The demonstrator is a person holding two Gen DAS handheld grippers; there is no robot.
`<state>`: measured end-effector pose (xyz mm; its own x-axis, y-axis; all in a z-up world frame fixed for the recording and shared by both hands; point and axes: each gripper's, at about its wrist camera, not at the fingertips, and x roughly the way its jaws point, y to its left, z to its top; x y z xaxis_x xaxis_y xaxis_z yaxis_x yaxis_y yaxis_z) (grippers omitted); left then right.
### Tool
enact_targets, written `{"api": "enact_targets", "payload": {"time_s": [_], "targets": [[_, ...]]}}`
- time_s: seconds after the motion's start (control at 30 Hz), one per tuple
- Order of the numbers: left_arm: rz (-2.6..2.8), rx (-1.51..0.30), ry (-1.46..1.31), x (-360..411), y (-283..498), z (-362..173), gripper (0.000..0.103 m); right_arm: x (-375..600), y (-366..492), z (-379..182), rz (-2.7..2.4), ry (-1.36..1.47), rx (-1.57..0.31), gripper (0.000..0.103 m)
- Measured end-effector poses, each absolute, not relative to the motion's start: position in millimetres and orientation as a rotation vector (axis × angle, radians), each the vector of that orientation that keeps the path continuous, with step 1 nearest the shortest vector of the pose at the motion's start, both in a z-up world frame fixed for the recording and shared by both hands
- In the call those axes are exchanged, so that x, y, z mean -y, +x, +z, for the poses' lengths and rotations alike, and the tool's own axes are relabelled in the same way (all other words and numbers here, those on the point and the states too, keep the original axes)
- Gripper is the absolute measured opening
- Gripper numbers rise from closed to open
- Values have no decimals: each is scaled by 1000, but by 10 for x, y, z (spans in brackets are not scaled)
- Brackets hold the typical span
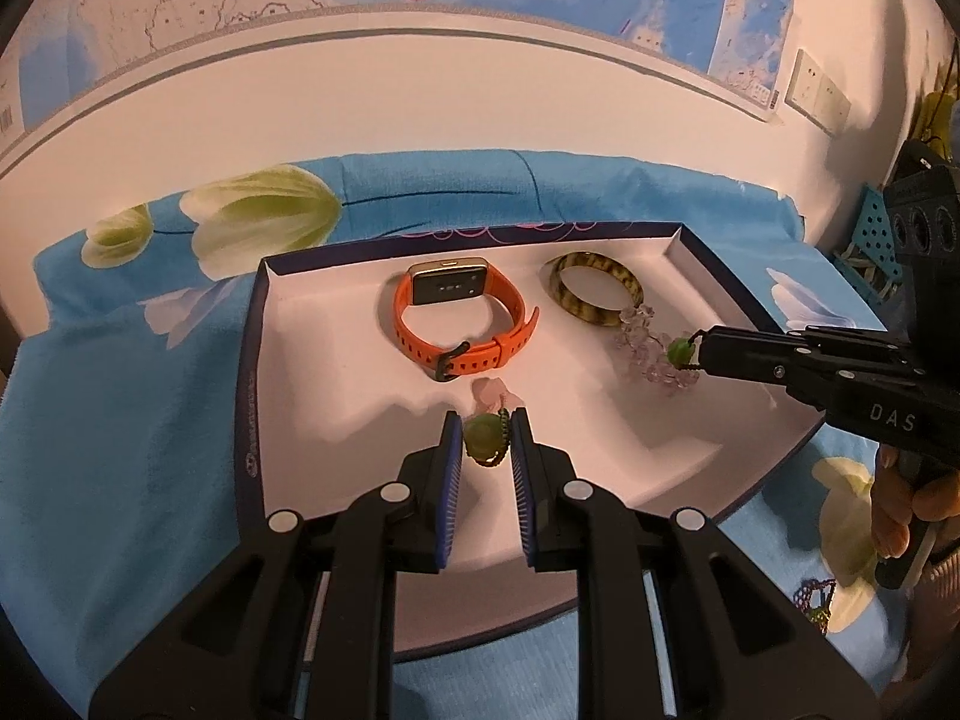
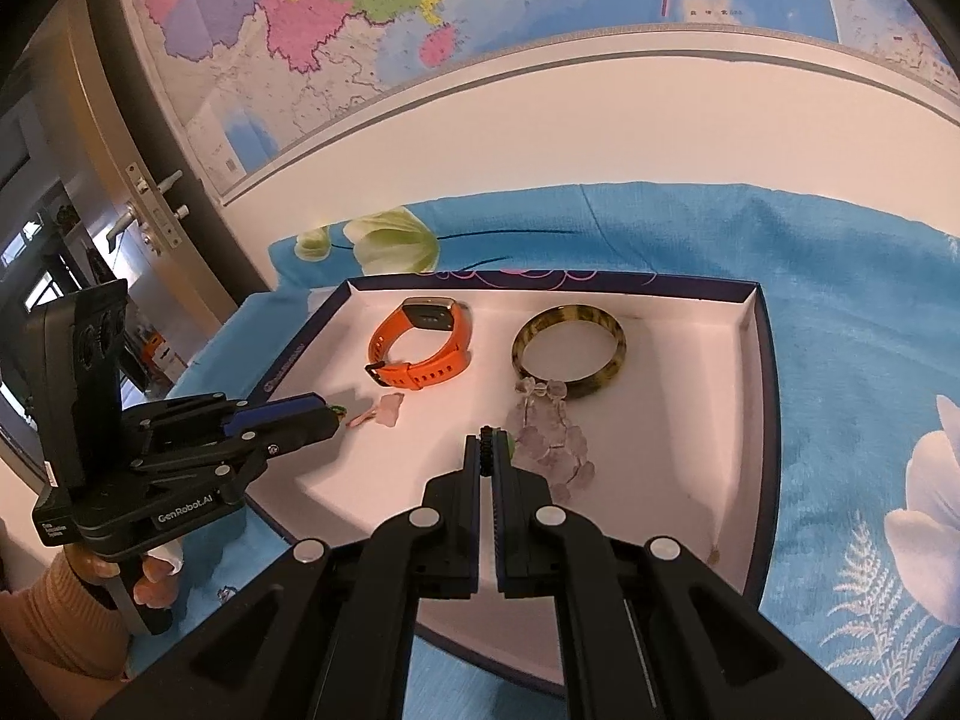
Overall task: Organize jewelry
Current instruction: 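Open the left tool over the tray to drop the green pendant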
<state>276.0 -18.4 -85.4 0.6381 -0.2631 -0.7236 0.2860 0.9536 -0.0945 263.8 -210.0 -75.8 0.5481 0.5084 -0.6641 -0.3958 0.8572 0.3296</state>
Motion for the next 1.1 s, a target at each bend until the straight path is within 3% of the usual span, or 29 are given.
{"api": "enact_targets", "payload": {"time_s": [0.43,0.7,1.1], "targets": [[-293,-855,30,235,2877,-934,21,2128,2780,-817,491,158,-852,5],[-272,-771,61,202,2647,-735,42,2222,2595,-671,469,154,-800,13],[-375,-690,95,180,1843,-532,47,2312,1657,-602,561,19,-816,13]]}}
